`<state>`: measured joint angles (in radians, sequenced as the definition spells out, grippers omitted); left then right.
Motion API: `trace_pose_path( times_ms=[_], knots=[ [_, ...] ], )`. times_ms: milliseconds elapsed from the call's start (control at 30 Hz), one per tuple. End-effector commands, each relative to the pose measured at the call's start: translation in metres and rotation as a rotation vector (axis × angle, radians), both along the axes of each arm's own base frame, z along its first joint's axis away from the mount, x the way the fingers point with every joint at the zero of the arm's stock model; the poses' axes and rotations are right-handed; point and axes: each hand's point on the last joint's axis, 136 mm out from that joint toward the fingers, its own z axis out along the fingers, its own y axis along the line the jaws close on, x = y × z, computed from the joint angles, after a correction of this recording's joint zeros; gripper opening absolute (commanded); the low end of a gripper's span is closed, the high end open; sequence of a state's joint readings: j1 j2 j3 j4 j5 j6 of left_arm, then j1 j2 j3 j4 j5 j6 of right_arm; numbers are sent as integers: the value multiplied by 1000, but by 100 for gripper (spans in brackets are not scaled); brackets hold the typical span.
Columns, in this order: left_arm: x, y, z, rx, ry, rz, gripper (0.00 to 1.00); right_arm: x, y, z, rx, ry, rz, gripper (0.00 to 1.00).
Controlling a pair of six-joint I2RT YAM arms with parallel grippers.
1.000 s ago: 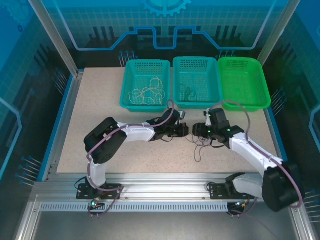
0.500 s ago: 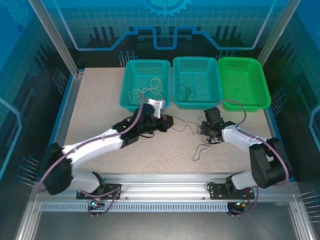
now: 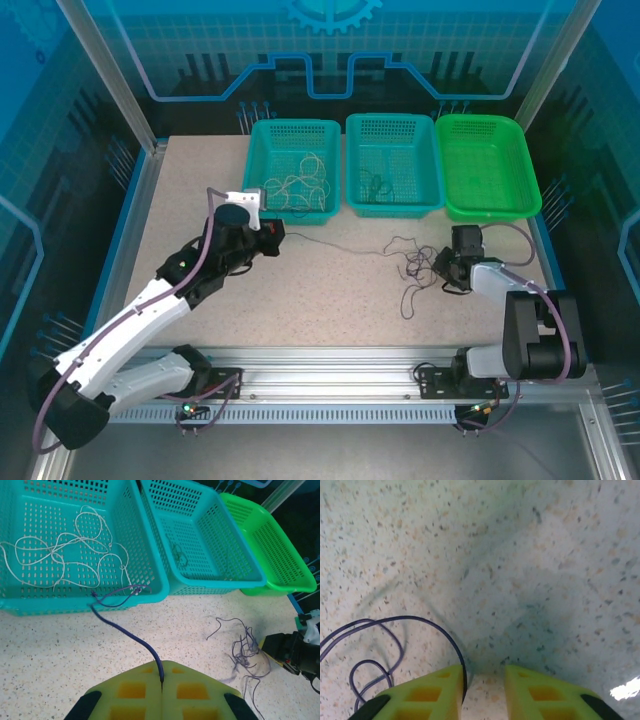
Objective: Untangle the cables
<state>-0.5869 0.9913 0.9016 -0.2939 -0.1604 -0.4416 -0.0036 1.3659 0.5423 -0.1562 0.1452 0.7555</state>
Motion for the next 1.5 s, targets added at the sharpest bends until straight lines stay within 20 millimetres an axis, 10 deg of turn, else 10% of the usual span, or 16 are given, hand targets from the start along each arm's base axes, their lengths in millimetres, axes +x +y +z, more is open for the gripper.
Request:
trace_pose_path(
  times_ms=[0,300,633,1000,1133,1467],
  knots=[
    [-1,-6,5,14,-15,-50,0,16,20,26,-3,-84,93,34],
    [-1,-10,10,30,-38,-79,0,17,107,72,-211,-220,440,62],
    [0,28,37,105,-101,74,0,1,143,7,-200,-3,505,63],
    [-35,139,88,197,-216,358,0,12,94,0,-143,42,312,6],
    [-43,160,76,170,-142,421,0,14,72,6,-69,4,237,0],
    [-38,104,-17,-20,69,178,19,39,95,74,-24,-220,426,0]
  ],
)
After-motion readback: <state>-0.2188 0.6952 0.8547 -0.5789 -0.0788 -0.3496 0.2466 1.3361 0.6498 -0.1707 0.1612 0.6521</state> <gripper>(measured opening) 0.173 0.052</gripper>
